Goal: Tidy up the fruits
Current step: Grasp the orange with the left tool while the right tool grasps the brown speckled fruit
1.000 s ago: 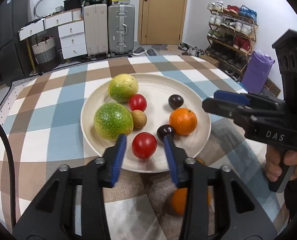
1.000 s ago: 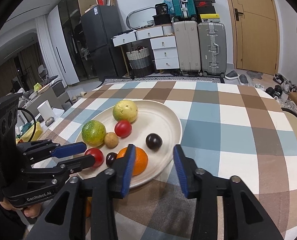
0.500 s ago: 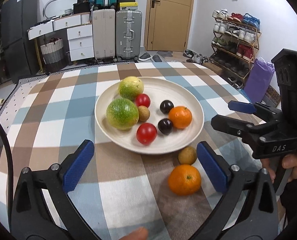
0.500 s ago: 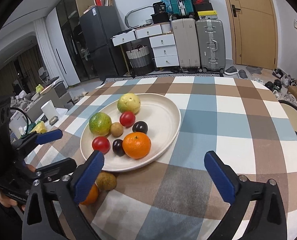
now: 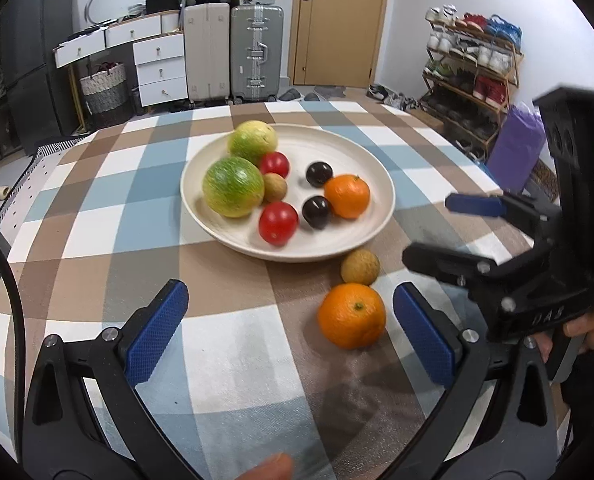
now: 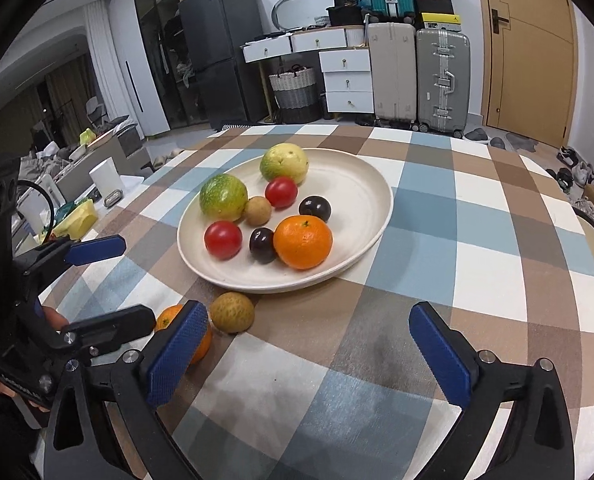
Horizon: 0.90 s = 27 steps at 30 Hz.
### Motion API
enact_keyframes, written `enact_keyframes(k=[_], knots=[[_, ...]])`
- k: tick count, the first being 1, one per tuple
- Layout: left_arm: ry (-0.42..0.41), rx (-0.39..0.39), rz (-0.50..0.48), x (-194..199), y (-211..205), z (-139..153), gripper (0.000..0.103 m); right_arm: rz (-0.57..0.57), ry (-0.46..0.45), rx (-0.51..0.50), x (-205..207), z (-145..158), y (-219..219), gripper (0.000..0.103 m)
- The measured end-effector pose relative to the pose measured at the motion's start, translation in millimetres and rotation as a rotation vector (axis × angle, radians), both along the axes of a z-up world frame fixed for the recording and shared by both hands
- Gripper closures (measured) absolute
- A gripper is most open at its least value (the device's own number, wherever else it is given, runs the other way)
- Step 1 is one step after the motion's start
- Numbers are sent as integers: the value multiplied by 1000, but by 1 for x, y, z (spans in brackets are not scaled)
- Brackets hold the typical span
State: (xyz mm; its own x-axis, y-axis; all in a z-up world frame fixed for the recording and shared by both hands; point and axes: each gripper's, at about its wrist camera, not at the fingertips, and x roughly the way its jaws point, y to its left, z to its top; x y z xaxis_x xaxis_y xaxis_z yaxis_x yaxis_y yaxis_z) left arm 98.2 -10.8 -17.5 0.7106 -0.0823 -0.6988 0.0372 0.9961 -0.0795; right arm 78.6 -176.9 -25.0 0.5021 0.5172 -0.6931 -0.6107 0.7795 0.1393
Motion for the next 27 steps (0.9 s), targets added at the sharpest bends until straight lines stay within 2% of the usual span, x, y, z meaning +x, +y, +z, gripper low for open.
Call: enact_keyframes(k=[8, 14, 17, 19, 23, 25, 27], knots=[[63, 48, -40, 8, -18, -13, 1, -58, 7, 2, 9, 2, -13, 0], [95, 33, -65, 13, -22, -20, 2, -58, 24, -4, 10, 0, -12, 0], [101, 21, -73, 15, -21, -22, 12, -43, 26, -13, 8, -1, -9, 0], [114, 1, -86, 17, -20, -24, 28, -36, 26, -17, 8, -1, -7, 0], [124, -15, -104, 17, -21, -28, 44, -30, 32, -19, 7, -3, -6, 0], [114, -45, -144, 15, -22, -26, 63, -31, 33, -20, 8, -3, -6, 0], [107, -47, -163, 12, -24, -25, 66, -32, 35, -15, 9, -3, -6, 0]])
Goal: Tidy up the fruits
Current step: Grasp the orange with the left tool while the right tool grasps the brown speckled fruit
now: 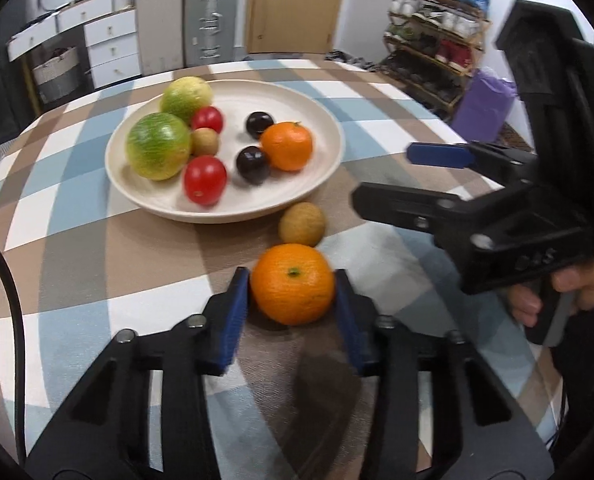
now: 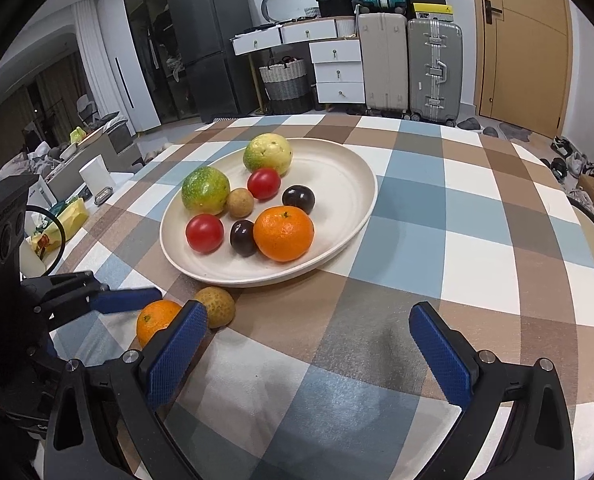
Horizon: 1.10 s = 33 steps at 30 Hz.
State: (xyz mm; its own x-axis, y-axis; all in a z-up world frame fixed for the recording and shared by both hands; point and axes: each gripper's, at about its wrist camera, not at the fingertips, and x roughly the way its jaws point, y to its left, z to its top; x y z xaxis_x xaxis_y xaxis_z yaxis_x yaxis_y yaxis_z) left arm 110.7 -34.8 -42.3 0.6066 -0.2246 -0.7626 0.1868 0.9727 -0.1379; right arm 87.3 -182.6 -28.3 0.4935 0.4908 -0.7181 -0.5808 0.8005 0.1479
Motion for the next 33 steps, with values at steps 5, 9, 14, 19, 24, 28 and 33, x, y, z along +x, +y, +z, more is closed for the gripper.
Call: enact_keyframes(k=[5, 9, 14, 19, 24, 28, 33], knots=[[-28, -6, -2, -5, 4, 6, 66, 12, 33, 17, 3, -3, 1, 0], [-40, -18, 45, -8, 17, 9, 66, 35, 48, 26, 3, -4, 6, 0], [-52, -46, 114, -9, 39, 12, 66, 77, 59, 0, -1, -6, 17, 0], [-60, -61, 160, -9, 53, 13, 66, 110, 72, -36, -4, -11, 28, 0], [-65, -63, 179, -11, 57, 13, 66, 141, 73, -40, -8, -12, 40, 4], [-70, -55, 186, -12, 58, 13, 66, 163, 71, -57, -11, -14, 48, 17], [-64, -50, 193, -10, 58, 12, 66, 184, 72, -55, -13, -15, 53, 28]])
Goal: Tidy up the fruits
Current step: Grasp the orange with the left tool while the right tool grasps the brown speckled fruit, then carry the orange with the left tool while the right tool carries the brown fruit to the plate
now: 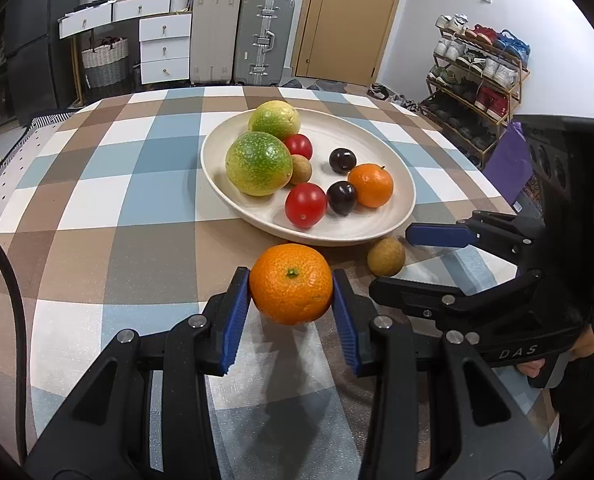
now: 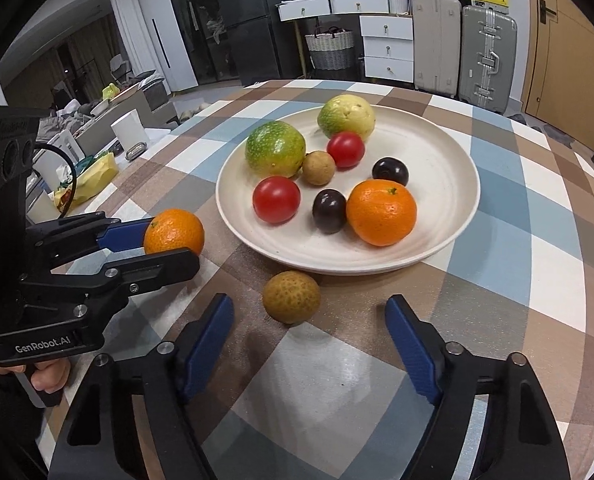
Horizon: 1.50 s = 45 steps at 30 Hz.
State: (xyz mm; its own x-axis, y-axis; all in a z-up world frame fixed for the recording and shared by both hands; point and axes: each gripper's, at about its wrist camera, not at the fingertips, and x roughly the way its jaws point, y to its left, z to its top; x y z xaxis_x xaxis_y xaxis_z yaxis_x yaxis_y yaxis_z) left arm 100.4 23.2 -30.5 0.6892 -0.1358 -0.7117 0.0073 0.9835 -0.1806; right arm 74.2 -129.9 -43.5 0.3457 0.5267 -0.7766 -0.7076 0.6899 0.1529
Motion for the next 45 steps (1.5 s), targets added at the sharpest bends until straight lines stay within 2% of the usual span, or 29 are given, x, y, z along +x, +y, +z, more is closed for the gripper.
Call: enact_keyframes(k=[8, 10, 18, 24, 45], knots=[[2, 10, -3, 0, -3, 0, 66, 28, -7, -2, -2, 0, 8, 45], [-1, 10, -4, -1, -3, 1, 66, 27, -8, -4, -2, -1, 9, 45], [2, 11, -2, -1, -3, 0, 66, 21, -13, -9, 0, 0, 10, 65], [2, 12, -4, 0, -4, 0, 66, 27, -19, -11, -1, 0, 10, 73], [-3, 8, 0, 1, -2, -2, 66, 20, -47, 37, -7, 7, -5, 73]])
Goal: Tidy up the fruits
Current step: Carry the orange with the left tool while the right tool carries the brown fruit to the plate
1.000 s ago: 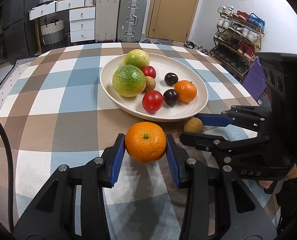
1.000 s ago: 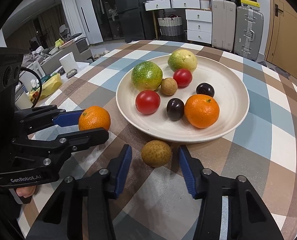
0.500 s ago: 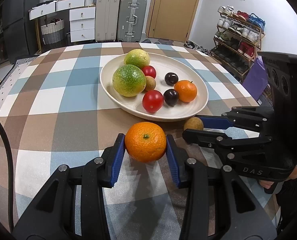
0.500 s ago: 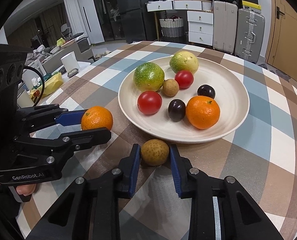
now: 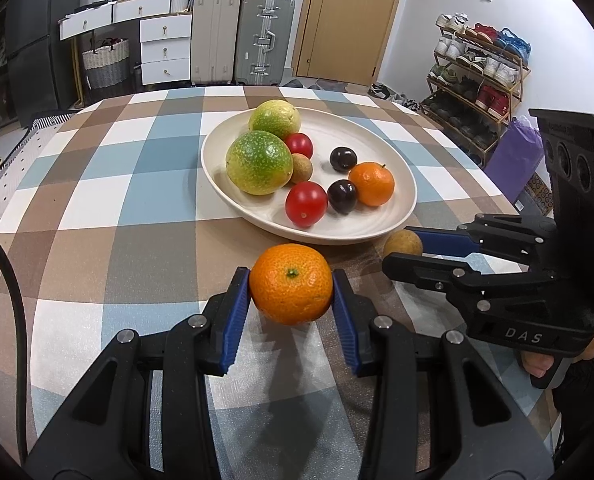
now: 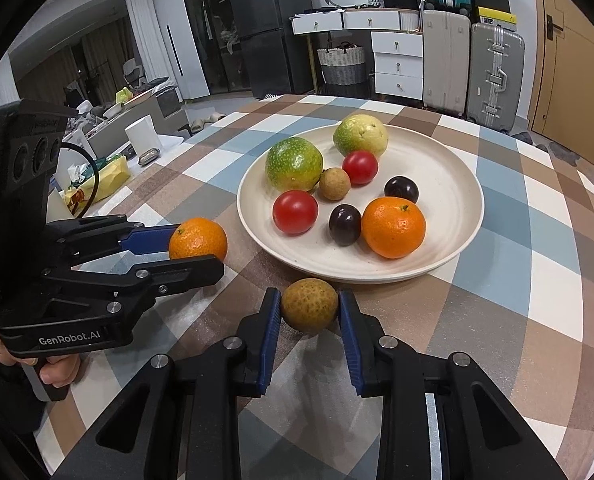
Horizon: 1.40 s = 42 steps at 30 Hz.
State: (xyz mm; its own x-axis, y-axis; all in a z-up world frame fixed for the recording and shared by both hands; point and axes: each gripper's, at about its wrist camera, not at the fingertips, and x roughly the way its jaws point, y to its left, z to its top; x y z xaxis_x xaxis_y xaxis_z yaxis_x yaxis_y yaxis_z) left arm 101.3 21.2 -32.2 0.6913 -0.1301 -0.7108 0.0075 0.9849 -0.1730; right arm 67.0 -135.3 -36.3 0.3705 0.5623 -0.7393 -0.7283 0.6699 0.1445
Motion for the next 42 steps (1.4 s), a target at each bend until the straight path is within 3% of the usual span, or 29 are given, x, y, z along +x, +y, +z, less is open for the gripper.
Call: enact_keyframes(k=[18, 29, 42], knots=[[-27, 10, -13, -1, -8, 6, 66, -57, -46, 98, 4, 22, -22, 73], [-83, 25, -16, 5, -17, 26, 66, -108, -89, 188, 7, 40, -41, 73], [-137, 42, -46, 35, -28, 50, 66, -170, -106, 188, 27, 50, -48, 73]])
